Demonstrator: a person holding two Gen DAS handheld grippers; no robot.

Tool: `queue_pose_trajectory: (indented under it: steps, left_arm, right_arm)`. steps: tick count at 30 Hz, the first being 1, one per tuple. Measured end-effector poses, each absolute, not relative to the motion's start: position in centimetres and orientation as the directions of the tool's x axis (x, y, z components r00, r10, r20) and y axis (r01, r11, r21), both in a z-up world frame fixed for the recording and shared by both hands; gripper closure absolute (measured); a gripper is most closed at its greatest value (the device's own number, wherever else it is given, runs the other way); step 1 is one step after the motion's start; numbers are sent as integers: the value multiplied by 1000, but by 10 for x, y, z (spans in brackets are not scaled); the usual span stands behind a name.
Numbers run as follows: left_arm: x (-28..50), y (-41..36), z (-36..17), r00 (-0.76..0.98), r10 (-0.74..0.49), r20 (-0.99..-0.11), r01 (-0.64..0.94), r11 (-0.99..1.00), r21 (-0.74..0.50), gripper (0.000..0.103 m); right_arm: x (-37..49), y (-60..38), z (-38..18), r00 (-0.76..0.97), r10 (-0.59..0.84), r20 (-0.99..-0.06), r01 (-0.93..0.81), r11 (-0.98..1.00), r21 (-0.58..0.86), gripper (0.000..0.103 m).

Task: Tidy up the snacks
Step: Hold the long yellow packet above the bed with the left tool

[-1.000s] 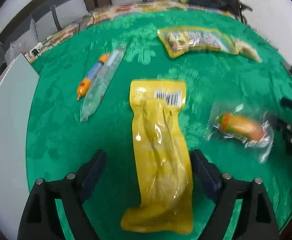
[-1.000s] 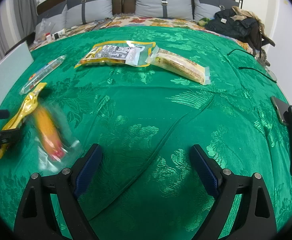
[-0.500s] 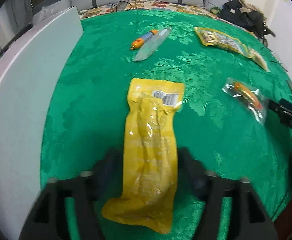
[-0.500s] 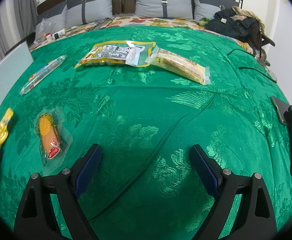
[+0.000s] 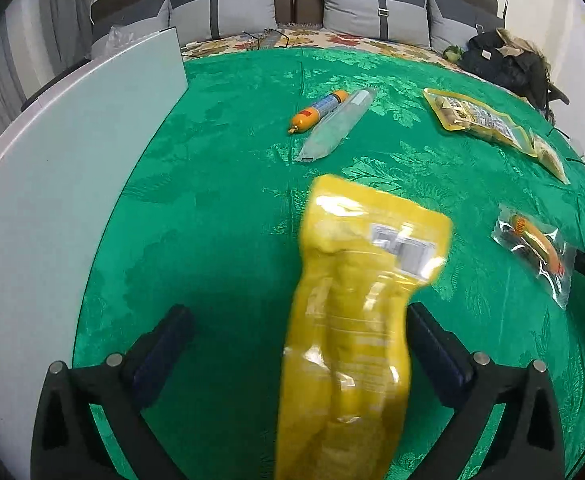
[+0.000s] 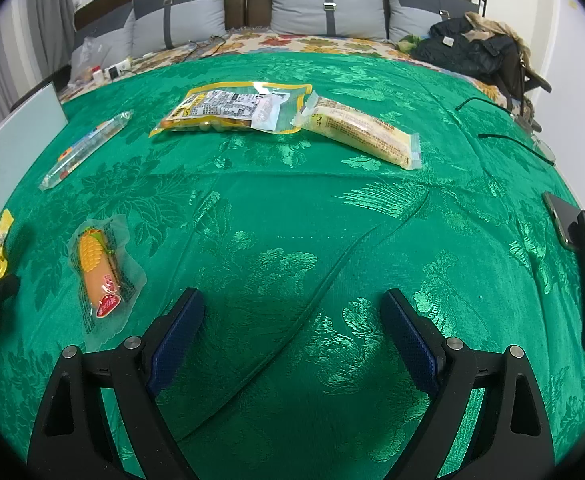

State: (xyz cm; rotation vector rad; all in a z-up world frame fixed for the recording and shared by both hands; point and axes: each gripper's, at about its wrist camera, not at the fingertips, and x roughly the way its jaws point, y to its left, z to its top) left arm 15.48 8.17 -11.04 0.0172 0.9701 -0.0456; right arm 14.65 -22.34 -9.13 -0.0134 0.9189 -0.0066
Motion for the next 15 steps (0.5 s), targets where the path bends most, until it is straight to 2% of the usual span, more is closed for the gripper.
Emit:
queue_pose_trajectory:
  steps: [15]
  left_arm:
    - [159, 77, -112, 569, -33, -822, 44, 999, -9, 0]
  right_arm:
    - [146, -224, -91, 607, -12, -795, 1, 1000, -14, 10]
